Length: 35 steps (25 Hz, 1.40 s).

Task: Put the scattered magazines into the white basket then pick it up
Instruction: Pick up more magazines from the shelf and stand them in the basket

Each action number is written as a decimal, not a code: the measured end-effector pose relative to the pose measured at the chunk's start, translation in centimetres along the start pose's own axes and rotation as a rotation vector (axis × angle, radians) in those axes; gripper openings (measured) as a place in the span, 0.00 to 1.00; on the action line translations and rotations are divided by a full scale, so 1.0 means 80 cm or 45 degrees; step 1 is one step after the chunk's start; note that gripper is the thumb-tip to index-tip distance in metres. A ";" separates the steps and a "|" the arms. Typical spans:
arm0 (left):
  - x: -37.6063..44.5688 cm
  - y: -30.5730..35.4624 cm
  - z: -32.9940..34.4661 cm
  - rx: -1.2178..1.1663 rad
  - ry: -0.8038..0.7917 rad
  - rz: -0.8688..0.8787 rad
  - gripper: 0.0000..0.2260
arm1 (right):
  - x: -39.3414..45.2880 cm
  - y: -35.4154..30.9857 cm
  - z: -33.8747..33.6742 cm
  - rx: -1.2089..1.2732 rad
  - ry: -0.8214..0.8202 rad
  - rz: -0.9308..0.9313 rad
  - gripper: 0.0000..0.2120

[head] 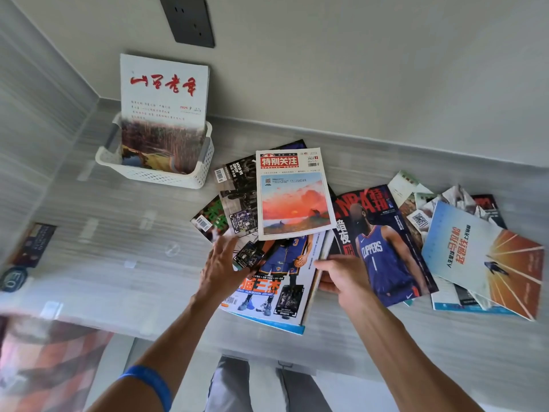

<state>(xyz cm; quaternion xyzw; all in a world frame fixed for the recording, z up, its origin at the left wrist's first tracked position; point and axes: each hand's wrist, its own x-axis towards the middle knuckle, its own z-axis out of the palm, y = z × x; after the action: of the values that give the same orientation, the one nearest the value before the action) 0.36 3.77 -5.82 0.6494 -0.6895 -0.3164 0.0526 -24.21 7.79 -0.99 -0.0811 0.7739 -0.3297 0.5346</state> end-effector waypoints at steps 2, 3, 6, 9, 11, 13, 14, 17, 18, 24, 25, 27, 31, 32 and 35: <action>0.001 0.011 -0.007 0.097 0.084 -0.058 0.30 | -0.009 -0.014 -0.005 -0.016 0.054 -0.043 0.03; 0.000 0.018 -0.010 0.140 0.141 -0.021 0.28 | -0.016 -0.021 -0.009 -0.021 0.074 -0.075 0.03; -0.008 0.050 -0.009 -0.086 0.247 0.336 0.16 | -0.041 -0.051 -0.032 -0.007 0.073 -0.195 0.02; -0.018 0.096 -0.011 -0.499 0.222 0.363 0.08 | -0.065 -0.091 -0.056 -0.130 0.086 -0.541 0.06; -0.015 0.129 -0.023 -0.796 0.080 0.359 0.05 | -0.085 -0.107 -0.052 -0.113 0.051 -0.778 0.06; -0.008 0.151 -0.043 -1.170 -0.338 0.329 0.14 | -0.104 -0.106 -0.029 -0.131 -0.140 -0.964 0.08; -0.003 0.156 -0.053 -1.331 -0.488 0.269 0.18 | -0.109 -0.100 -0.014 -0.246 -0.244 -1.036 0.10; 0.006 0.150 -0.069 -1.547 -0.421 0.083 0.14 | -0.091 -0.069 0.015 -0.604 -0.433 -1.098 0.09; 0.007 0.143 -0.070 -1.552 -0.340 0.069 0.14 | -0.079 -0.060 0.015 -0.596 -0.463 -1.050 0.07; 0.001 0.083 -0.092 -1.735 -0.412 -0.110 0.19 | -0.008 -0.055 0.002 -0.019 -0.451 -0.411 0.16; 0.001 0.076 -0.097 -1.723 -0.383 -0.102 0.18 | -0.004 -0.054 0.007 0.138 -0.627 -0.253 0.18; 0.001 0.064 -0.109 -1.550 -0.118 -0.061 0.15 | -0.001 -0.051 0.024 0.332 -0.754 -0.107 0.24; 0.013 0.033 -0.153 -1.263 0.411 -0.110 0.06 | -0.016 -0.072 0.079 0.278 -0.594 -0.351 0.17; 0.021 0.021 -0.164 -1.250 0.433 -0.155 0.06 | -0.022 -0.087 0.101 0.264 -0.578 -0.423 0.17; 0.052 -0.010 -0.195 -1.139 0.529 -0.292 0.11 | -0.032 -0.141 0.166 0.348 -0.571 -0.574 0.17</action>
<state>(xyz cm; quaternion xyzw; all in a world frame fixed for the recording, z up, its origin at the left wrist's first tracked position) 7.98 -5.78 4.78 0.6840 -0.3857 -0.4487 0.4266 -14.00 -5.31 4.89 -0.2479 0.5483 -0.5141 0.6112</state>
